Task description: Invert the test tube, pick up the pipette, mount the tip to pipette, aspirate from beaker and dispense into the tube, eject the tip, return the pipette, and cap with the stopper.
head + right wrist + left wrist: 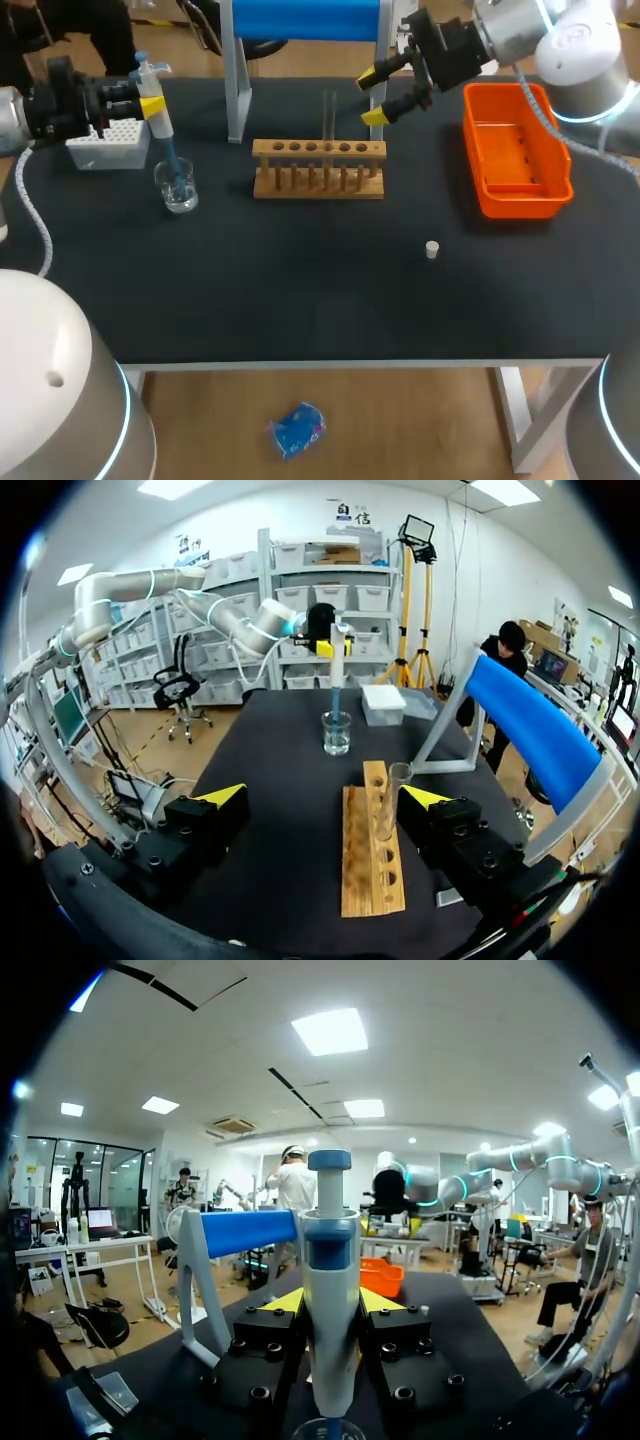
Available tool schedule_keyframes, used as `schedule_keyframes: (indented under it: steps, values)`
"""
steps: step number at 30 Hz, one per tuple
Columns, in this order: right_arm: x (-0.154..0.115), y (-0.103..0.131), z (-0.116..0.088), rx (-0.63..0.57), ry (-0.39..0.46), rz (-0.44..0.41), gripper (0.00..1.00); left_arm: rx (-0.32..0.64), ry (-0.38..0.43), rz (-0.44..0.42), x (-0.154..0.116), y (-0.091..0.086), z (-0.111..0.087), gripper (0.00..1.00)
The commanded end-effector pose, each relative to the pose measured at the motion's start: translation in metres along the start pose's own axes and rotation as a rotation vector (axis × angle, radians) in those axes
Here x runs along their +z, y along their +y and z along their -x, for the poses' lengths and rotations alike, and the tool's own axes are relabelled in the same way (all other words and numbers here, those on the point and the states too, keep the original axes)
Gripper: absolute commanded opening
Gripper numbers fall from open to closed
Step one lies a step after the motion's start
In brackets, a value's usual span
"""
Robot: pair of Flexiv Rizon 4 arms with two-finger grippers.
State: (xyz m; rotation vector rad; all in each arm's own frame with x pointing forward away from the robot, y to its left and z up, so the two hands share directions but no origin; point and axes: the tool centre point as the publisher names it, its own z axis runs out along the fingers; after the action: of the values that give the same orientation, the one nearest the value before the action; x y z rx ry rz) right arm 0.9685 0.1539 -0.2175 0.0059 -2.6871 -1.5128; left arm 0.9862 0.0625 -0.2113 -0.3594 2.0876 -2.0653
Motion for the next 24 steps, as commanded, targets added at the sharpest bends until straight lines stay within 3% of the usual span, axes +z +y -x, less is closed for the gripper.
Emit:
schedule_keyframes:
  steps: [1,16,24]
  values:
    - [0.004,-0.007,0.012,0.007,0.013,-0.015,1.0,-0.001,0.001,0.001,0.0,-0.001,0.0,0.0]
    - [0.022,-0.016,0.051,-0.011,0.053,-0.05,1.0,-0.001,0.001,0.001,0.0,-0.001,0.0,0.0]
    - [0.027,-0.013,0.06,-0.029,0.06,-0.054,1.0,-0.001,0.001,0.001,0.0,-0.001,0.0,0.0]
